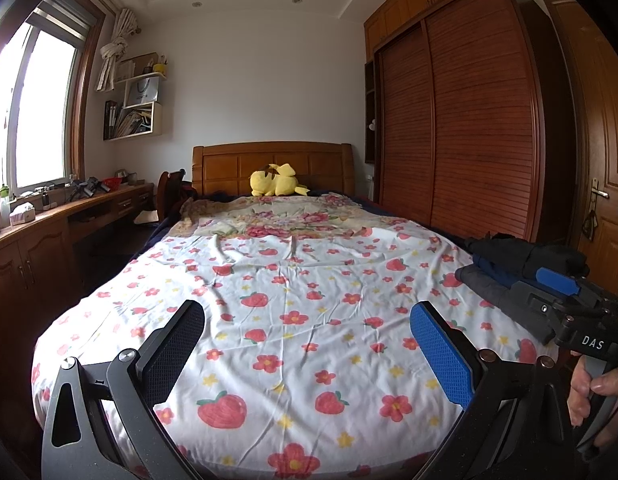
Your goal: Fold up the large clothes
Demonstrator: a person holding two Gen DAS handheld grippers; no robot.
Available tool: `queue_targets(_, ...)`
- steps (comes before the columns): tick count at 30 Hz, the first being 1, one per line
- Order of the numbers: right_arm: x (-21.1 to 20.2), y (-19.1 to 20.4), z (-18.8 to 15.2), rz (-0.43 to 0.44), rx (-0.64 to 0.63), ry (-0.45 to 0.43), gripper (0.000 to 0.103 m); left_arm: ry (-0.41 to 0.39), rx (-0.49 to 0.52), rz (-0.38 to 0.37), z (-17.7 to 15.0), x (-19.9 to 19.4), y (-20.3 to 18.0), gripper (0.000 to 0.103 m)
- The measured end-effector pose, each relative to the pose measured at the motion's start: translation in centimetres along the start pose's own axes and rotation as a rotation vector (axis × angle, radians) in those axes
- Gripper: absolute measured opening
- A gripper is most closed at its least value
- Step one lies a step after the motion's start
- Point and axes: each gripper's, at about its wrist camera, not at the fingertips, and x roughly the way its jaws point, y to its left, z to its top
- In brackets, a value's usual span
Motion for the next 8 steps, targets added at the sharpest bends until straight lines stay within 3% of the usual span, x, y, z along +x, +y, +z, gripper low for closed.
queue_targets(8,0.01,-0.02,0.06,0.001,0.0,0.001,0.087,0.0,0.0,0.0,-0.01,-0.04,0.01,0.102)
